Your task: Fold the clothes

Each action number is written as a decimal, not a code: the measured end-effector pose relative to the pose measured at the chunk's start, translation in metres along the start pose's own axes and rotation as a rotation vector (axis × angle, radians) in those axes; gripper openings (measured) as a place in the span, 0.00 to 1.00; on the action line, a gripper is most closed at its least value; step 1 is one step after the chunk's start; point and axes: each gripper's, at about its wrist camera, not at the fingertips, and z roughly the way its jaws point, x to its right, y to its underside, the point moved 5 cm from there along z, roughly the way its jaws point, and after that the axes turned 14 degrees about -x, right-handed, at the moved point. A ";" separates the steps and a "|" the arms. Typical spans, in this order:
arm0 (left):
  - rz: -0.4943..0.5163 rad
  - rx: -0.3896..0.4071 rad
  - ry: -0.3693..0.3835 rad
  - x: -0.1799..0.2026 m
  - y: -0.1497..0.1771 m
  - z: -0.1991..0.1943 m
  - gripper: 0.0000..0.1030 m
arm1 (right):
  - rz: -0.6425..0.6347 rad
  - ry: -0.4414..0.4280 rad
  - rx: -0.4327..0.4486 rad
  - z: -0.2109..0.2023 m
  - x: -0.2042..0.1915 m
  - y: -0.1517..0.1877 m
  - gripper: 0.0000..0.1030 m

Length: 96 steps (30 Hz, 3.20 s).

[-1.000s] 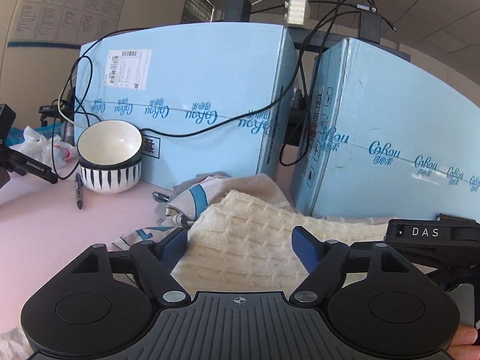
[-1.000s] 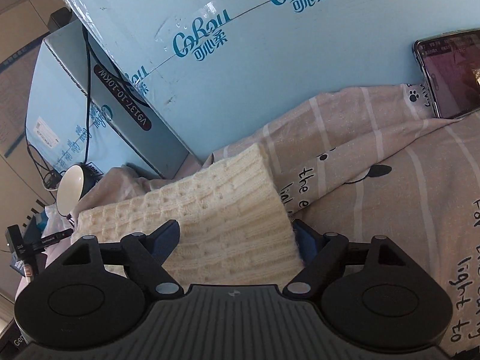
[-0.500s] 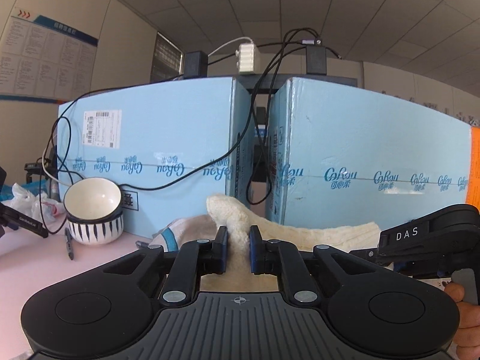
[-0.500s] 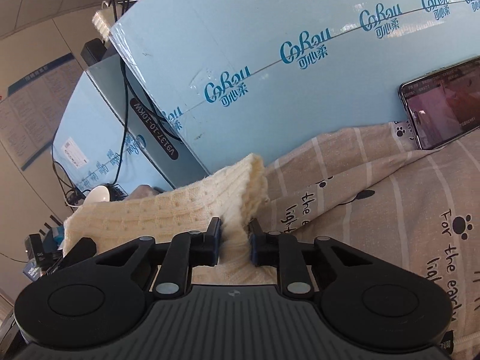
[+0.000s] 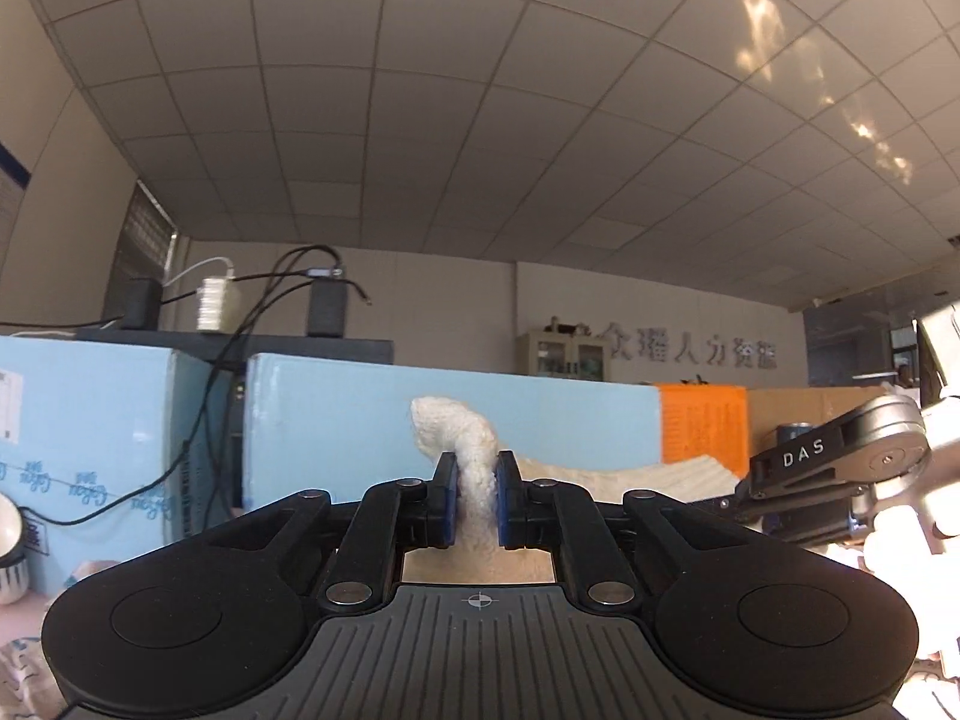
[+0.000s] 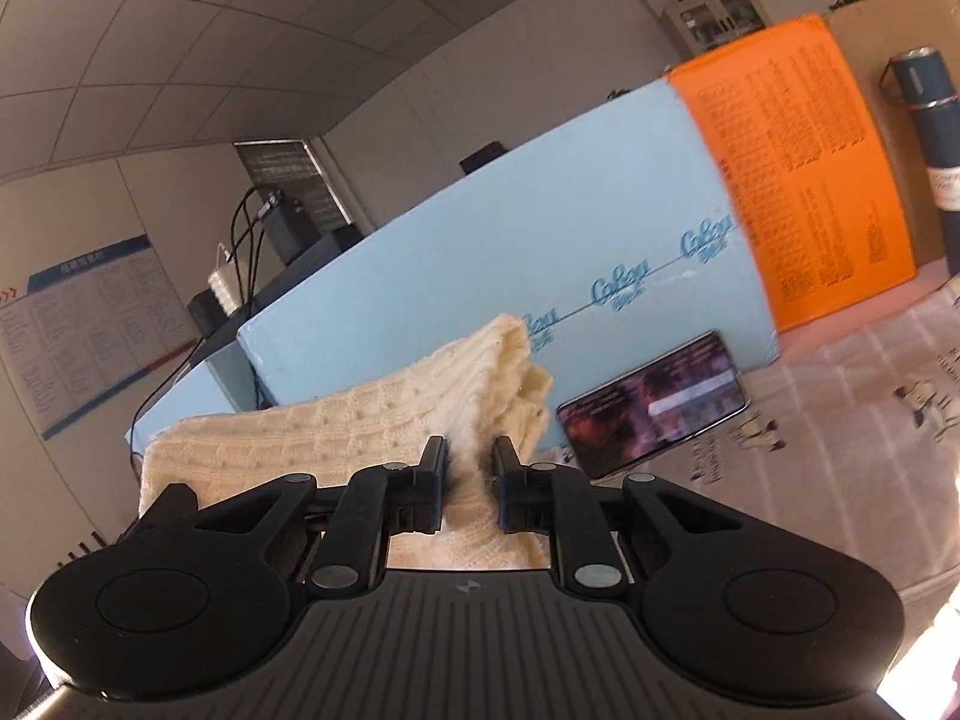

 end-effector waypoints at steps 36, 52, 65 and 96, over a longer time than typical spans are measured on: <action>0.565 -0.360 0.584 0.145 0.093 0.027 0.12 | -0.094 -0.014 -0.168 -0.104 0.135 0.095 0.79; 0.701 -0.393 0.582 0.152 0.110 0.018 0.15 | -0.408 0.137 -0.192 -0.101 0.137 0.067 0.97; 0.477 -0.438 0.537 0.115 0.082 0.024 0.52 | -0.417 0.014 -0.343 -0.049 0.169 0.062 0.98; 0.351 -0.422 0.959 0.143 0.070 0.027 0.19 | -0.502 -0.040 -0.121 -0.155 0.121 0.095 0.70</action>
